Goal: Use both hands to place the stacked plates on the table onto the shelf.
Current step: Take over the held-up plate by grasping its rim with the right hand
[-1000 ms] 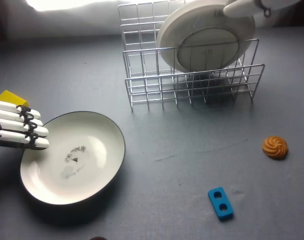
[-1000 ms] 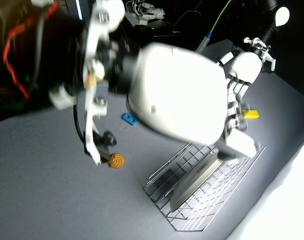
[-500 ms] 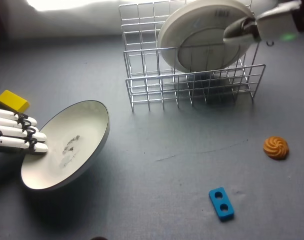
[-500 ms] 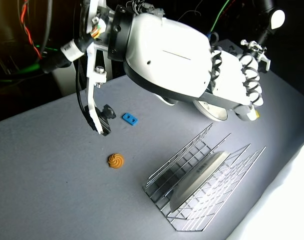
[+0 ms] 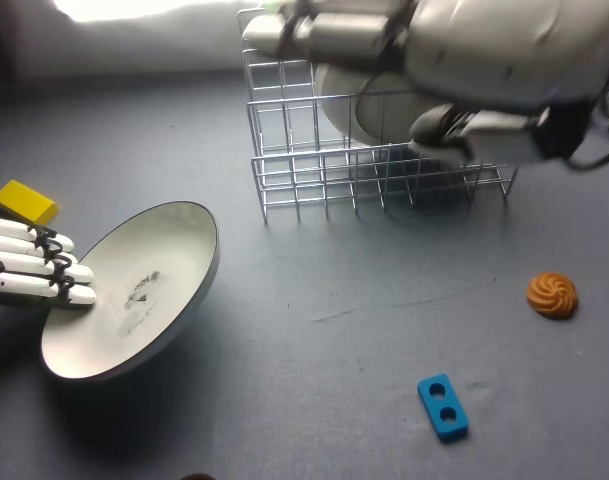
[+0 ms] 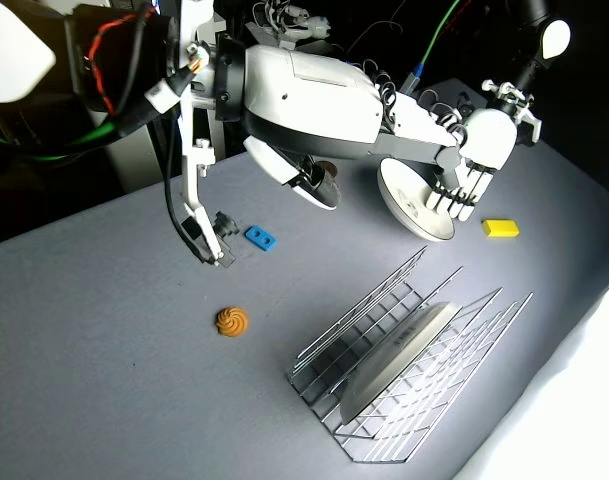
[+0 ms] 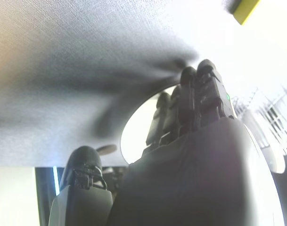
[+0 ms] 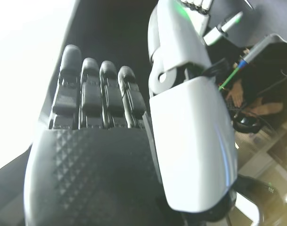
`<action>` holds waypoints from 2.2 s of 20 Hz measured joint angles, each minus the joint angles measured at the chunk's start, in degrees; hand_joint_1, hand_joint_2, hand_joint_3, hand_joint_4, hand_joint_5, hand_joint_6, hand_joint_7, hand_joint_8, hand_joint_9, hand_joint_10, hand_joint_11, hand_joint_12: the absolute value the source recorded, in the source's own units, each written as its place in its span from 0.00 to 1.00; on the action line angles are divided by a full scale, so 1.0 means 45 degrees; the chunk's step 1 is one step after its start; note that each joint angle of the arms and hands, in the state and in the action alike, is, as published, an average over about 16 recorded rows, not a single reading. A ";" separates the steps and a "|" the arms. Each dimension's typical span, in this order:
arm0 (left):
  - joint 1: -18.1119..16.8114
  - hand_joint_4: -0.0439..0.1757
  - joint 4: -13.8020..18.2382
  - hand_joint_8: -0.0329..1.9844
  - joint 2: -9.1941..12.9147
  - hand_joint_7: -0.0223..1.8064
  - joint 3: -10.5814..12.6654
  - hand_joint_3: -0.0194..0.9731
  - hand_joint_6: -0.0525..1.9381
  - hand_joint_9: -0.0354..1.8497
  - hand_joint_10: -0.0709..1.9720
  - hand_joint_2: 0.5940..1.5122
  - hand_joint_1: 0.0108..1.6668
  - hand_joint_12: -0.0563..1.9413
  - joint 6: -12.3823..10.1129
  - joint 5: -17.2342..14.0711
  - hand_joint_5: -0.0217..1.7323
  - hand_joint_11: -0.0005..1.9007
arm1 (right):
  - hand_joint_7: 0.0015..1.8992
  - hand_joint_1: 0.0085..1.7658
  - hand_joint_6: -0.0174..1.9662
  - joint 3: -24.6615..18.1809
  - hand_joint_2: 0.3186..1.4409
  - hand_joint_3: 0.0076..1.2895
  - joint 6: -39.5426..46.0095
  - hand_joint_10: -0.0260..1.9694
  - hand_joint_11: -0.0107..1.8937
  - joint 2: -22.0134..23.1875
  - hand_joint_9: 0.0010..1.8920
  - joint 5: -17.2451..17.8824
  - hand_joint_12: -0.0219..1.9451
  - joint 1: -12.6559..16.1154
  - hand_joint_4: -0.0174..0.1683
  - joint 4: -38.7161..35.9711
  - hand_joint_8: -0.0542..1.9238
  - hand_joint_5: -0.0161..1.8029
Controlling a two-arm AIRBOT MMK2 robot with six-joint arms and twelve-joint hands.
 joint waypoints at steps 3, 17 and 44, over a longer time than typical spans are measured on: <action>0.0000 0.18 0.0005 0.00 0.0000 0.01 0.0000 0.04 0.02 0.05 0.05 0.62 0.00 0.03 0.0000 -0.0001 0.02 0.01 | 0.05 0.76 0.03 -0.0125 0.65 0.00 -0.2301 0.02 0.01 -0.0590 0.07 0.0279 0.38 -0.0659 0.11 0.1768 0.04 0.07; -0.0002 0.18 0.0032 0.00 -0.0007 0.01 0.0005 0.04 0.02 0.06 0.05 0.62 0.00 0.03 0.0000 -0.0012 0.03 0.01 | 0.04 0.76 0.03 0.1247 0.65 0.00 -0.6784 0.02 0.01 -0.4742 0.06 0.0448 0.38 -0.2144 0.11 0.6511 0.04 0.04; -0.0236 0.18 0.0352 0.00 -0.0066 0.01 0.0077 0.04 0.02 0.06 0.05 0.61 0.00 0.03 -0.0085 -0.0044 0.03 0.01 | 0.05 0.77 0.03 0.5430 0.65 0.00 -0.7221 0.02 0.01 -0.9186 0.07 0.0122 0.43 -0.2961 0.11 0.7351 0.04 0.06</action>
